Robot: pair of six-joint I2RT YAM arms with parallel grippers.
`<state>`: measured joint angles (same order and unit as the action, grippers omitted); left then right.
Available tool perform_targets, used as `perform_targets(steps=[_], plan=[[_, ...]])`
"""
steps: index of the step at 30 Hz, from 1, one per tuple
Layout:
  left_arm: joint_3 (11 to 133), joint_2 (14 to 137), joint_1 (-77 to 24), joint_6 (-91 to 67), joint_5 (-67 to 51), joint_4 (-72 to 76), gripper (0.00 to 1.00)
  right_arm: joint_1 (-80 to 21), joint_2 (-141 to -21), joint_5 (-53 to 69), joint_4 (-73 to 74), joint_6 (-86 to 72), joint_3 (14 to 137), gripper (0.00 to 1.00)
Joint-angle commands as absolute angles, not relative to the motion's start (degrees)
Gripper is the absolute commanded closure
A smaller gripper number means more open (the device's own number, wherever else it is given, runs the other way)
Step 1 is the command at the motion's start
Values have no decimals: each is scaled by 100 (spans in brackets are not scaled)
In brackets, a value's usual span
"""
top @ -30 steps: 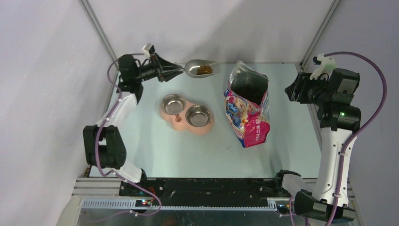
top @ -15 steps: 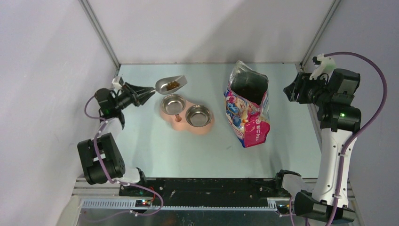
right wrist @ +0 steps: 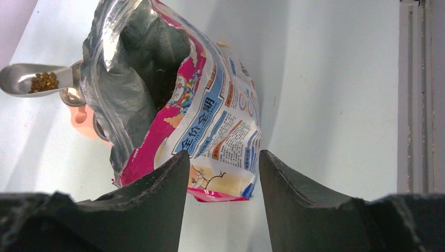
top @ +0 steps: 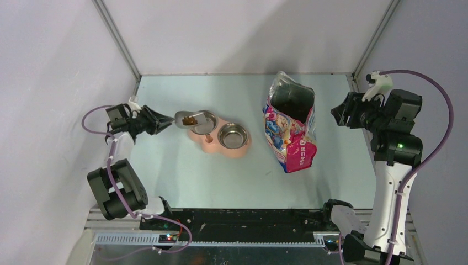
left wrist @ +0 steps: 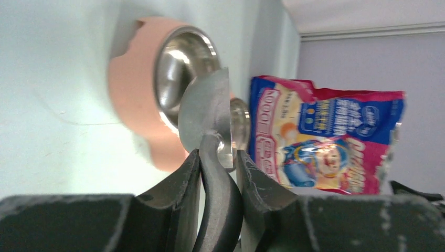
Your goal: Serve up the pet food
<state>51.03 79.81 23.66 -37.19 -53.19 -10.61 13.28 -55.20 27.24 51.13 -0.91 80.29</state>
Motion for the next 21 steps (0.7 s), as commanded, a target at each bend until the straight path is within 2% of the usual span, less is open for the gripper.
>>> perform_targets(steps=[1,14,21], plan=[[5541,7788,2391,-2402,-4748,-2104,100,1353,-5383,2821,4992,-98,7997,45],[6279,7797,2286,-1672,-4264,-2697,100,1392,-5183,2906,4924,-139,7731,45],[6834,7953,1630,-1081,-3644,-3134,100,1478,-5035,2984,4859,-166,7570,45]])
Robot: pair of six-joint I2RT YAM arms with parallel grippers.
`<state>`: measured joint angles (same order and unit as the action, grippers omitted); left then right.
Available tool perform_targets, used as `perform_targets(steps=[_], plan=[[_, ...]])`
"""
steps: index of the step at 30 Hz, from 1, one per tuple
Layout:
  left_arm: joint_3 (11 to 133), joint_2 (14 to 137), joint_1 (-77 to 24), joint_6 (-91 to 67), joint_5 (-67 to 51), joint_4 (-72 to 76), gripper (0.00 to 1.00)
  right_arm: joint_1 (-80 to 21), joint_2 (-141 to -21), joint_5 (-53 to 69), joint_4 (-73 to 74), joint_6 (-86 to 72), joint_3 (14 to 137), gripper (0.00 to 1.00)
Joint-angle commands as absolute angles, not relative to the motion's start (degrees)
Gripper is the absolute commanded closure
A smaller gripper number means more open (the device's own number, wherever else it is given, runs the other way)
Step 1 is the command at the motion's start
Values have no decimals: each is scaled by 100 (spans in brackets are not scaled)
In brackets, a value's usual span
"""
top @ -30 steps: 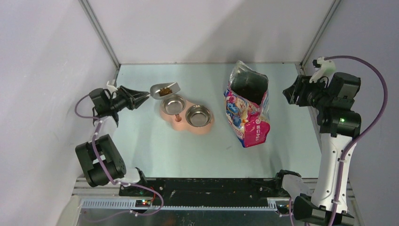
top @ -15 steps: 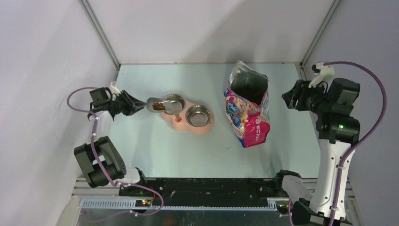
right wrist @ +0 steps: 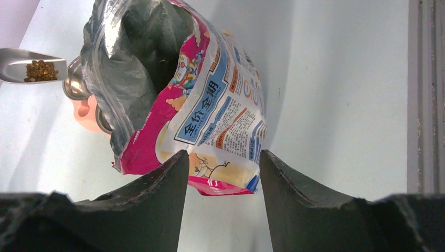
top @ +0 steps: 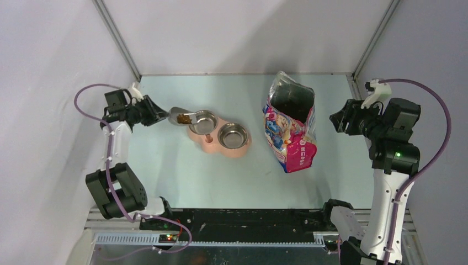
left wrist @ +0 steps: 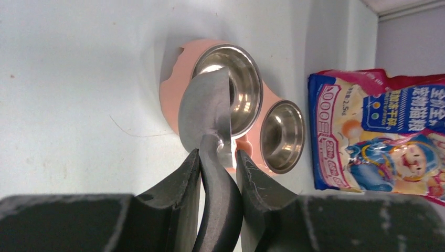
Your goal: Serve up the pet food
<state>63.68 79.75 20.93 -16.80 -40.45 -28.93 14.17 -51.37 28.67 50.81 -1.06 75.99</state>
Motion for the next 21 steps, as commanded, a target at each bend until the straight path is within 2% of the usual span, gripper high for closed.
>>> perform_targets(steps=[1,13,21], plan=[[6993,7967,1484,-863,-3531,-3224,100,1484,-5018,2982,4864,-156,7569,45],[8025,8239,90,617,-1435,-4152,100,1520,-5005,3088,4879,-101,7569,45],[8159,7803,-811,1345,-886,-4053,100,1538,-5023,3116,4933,-41,7568,45]])
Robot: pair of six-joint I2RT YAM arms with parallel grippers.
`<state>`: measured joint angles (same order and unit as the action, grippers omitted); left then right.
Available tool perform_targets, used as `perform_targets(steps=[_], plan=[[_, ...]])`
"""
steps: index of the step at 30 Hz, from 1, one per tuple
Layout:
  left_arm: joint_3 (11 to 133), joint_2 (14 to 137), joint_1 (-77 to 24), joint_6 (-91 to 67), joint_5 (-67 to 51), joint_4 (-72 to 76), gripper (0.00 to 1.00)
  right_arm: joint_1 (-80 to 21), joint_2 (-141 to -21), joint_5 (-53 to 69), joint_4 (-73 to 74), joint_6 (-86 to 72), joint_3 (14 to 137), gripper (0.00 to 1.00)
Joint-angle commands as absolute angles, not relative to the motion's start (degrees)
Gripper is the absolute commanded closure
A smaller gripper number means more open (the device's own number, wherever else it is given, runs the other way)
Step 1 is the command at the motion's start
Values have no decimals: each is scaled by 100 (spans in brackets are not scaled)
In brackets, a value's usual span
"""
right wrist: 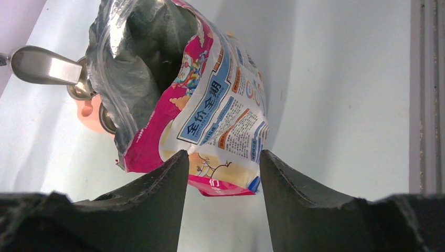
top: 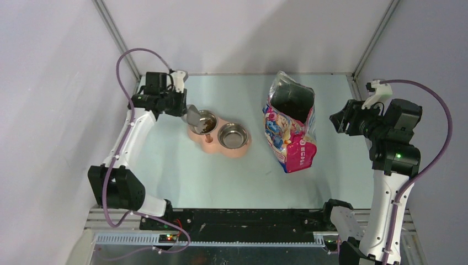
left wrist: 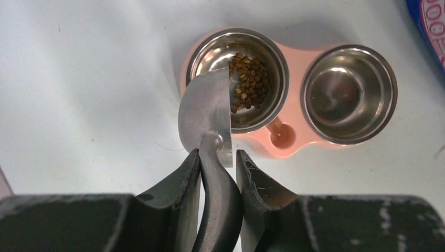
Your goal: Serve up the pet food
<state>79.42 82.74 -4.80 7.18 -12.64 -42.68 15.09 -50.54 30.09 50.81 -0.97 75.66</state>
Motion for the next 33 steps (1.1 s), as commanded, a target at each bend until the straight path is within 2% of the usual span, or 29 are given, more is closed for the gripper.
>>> perform_targets(steps=[1,6,12,21,26,30,33], plan=[[8152,7738,-876,1452,-911,-4000,100,1538,-5024,3118,4947,-30,7568,45],[8733,7571,-1234,1470,-1072,-3937,100,1539,-5072,3179,4968,-13,7574,44],[10369,7809,-1955,1201,-1409,-4132,100,1547,-5177,3226,4895,-114,7575,44],[11956,8625,-3306,-202,-2530,-3264,100,1556,-5285,3352,4937,-181,7730,44],[12212,9207,-3895,-400,-2213,-3283,100,1560,-5168,3188,4974,-202,7761,43],[13139,10035,-4230,-186,-1992,-4035,100,1606,-5094,3028,4942,-182,7848,42],[13372,10437,-4397,44,-1657,-4440,100,1637,-5088,3097,4972,-208,7849,42]])
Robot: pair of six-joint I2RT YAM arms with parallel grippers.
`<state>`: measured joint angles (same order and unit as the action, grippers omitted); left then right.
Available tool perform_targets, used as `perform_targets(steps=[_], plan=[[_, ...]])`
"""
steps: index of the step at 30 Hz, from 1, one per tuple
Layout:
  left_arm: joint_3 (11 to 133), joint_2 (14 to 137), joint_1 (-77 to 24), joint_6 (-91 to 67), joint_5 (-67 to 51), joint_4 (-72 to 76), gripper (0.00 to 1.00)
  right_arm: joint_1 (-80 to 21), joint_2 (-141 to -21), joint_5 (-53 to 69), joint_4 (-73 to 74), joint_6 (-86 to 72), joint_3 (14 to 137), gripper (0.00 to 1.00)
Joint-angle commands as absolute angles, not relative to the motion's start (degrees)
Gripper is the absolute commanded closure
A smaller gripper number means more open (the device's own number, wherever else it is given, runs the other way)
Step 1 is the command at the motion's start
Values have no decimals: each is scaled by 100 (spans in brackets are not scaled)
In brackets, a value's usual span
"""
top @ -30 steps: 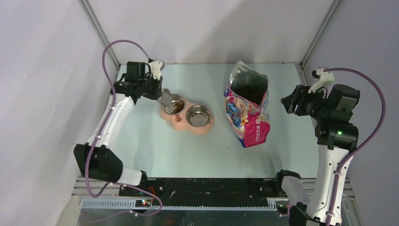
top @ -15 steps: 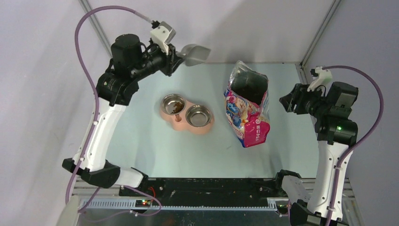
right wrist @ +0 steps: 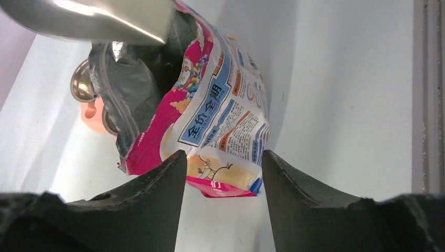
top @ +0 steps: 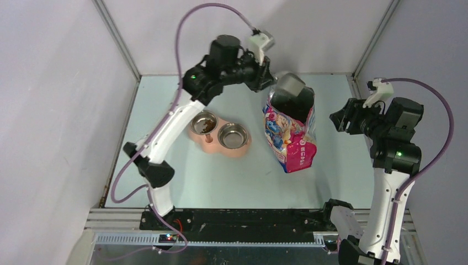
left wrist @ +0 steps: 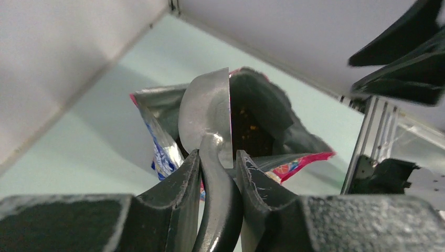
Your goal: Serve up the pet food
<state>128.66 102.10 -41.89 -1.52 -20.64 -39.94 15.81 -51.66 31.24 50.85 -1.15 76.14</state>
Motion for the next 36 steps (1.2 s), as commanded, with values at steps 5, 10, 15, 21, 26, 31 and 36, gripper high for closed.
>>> perform_targets(steps=[5,10,15,21,26,31,36], plan=[[13549,10919,-4786,923,-1072,-4887,100,1705,-5100,3144,5089,-160,7841,42],[14073,11602,-5064,1151,-178,-5237,100,1749,-5115,3197,5094,-221,7794,43],[14404,12267,-5288,1004,972,-5124,100,1773,-5035,3352,5116,-299,7606,43],[14182,12654,-5362,1037,1170,-5463,100,1793,-4940,3412,5167,-331,7519,43],[14050,12867,-5354,961,347,-5952,100,1801,-4836,3438,5168,-354,7370,43],[13856,12862,-5353,514,-1683,-6274,100,1802,-4812,3410,5217,-345,7350,43],[13751,12632,-5337,180,-2334,-6179,100,1802,-4824,3410,5202,-330,7296,43]])
